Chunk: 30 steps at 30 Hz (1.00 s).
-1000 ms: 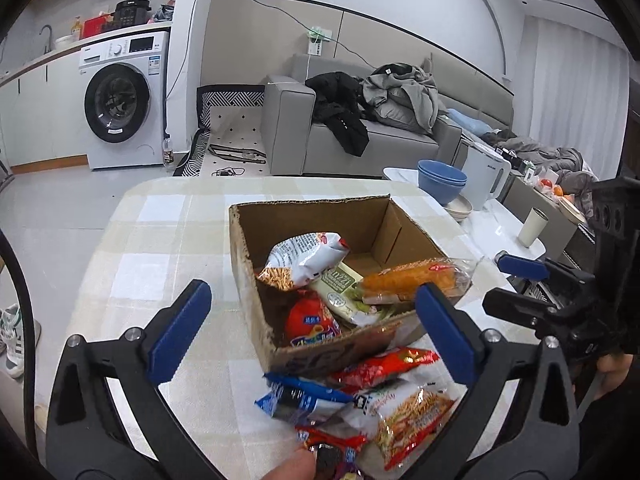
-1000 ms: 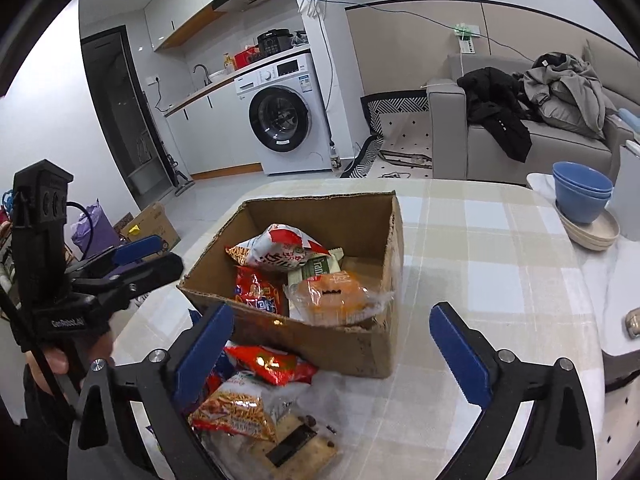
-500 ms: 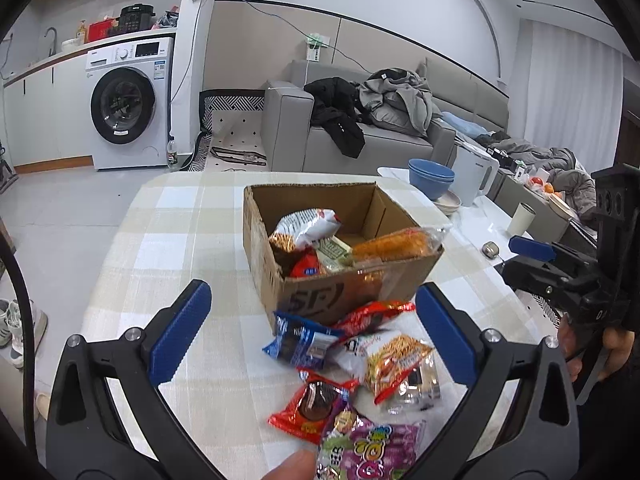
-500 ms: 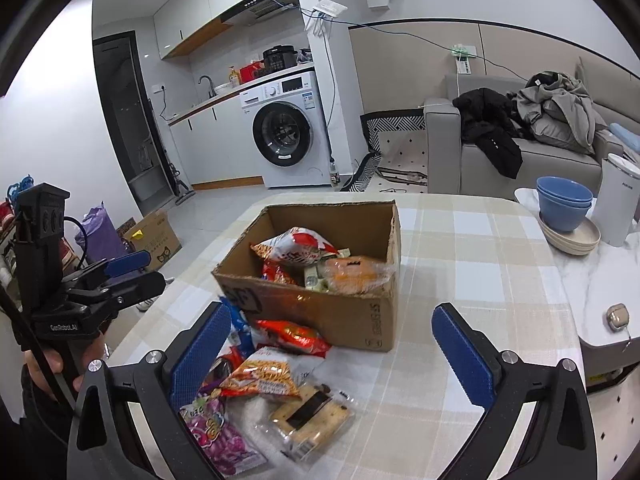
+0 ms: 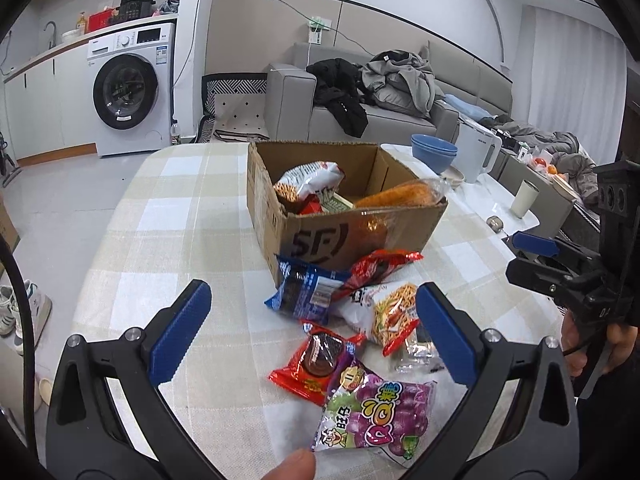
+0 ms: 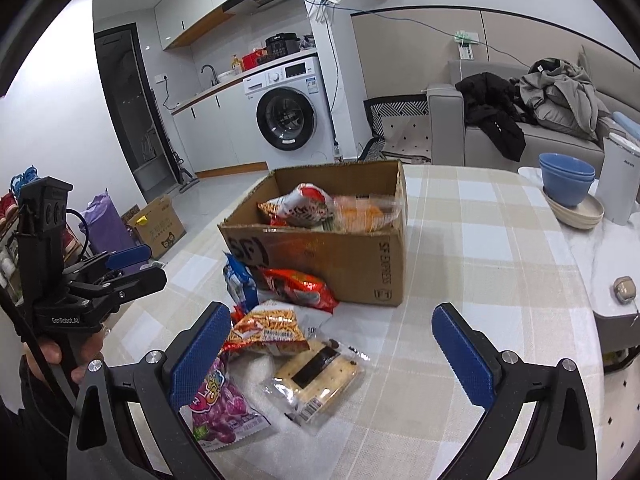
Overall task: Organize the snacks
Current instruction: 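Move both open grippers back toward the snacks on the table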
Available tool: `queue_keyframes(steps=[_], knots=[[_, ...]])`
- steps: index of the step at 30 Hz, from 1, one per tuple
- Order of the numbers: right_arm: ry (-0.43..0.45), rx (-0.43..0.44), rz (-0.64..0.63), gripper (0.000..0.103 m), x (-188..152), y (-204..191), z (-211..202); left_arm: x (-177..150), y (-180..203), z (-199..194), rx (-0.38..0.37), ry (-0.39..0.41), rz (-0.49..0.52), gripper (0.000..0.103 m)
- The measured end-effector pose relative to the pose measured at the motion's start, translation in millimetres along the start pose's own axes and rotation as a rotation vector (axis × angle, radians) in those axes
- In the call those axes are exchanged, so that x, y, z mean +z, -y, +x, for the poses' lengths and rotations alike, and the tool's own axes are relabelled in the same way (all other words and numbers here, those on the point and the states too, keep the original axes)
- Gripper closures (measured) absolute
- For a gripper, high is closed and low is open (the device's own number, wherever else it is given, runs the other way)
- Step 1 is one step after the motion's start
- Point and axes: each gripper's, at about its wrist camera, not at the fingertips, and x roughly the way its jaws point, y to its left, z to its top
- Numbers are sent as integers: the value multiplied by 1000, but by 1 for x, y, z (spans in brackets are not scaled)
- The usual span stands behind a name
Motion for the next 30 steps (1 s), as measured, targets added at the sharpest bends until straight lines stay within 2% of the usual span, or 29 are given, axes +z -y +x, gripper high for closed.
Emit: queue_keyframes(steps=[12, 18, 30], knots=[[-57, 29, 23, 0, -27, -2, 23, -25, 1, 20, 21, -66, 18, 1], [-90, 4, 26, 0, -31, -6, 33, -29, 0, 24, 19, -78, 11, 1], [-236, -66, -56, 0, -48, -21, 71, -42, 0, 30, 22, -112, 29, 1]])
